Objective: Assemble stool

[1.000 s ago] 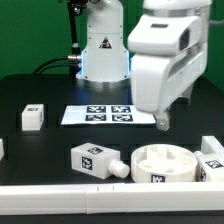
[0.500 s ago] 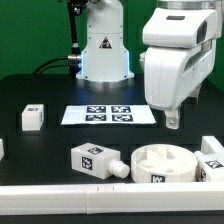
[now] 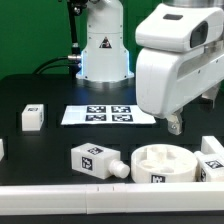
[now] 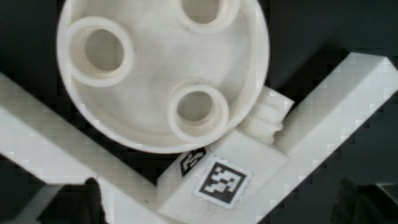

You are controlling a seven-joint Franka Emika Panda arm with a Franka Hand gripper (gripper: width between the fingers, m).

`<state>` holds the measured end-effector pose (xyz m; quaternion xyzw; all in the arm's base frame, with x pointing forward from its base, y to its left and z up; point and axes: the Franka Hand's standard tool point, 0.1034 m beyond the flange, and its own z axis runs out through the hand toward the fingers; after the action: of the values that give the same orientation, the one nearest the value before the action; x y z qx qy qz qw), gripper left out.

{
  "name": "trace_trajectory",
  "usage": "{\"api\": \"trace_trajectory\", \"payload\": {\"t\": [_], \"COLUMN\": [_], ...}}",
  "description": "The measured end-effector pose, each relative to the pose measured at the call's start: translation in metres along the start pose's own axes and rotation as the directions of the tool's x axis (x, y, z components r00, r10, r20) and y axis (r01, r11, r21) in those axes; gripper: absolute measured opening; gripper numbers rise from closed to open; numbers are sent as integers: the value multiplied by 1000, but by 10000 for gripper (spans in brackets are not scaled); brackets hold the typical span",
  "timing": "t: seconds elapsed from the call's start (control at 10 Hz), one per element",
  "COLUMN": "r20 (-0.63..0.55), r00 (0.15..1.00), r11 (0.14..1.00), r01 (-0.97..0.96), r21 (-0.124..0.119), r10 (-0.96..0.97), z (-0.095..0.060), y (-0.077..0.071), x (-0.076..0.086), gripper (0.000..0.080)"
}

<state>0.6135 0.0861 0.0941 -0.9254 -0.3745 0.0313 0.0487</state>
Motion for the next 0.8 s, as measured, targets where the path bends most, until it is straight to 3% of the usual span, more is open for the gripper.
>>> {"api": "trace_trajectory", "payload": {"t": [0.3,0.6,0.7,0.8], "r20": [2,-51,-51,-52], "r00": [998,959,955,956], "r11": [998,961,956,957], "r01": [-60,-277,-291,-288], "r21": [3,12,20,19], "r10": [60,277,292,289], "z": [3,26,34,31], "y": [-2,3,5,5], "x": [2,30,27,28], "gripper": [650,650,650,650]}}
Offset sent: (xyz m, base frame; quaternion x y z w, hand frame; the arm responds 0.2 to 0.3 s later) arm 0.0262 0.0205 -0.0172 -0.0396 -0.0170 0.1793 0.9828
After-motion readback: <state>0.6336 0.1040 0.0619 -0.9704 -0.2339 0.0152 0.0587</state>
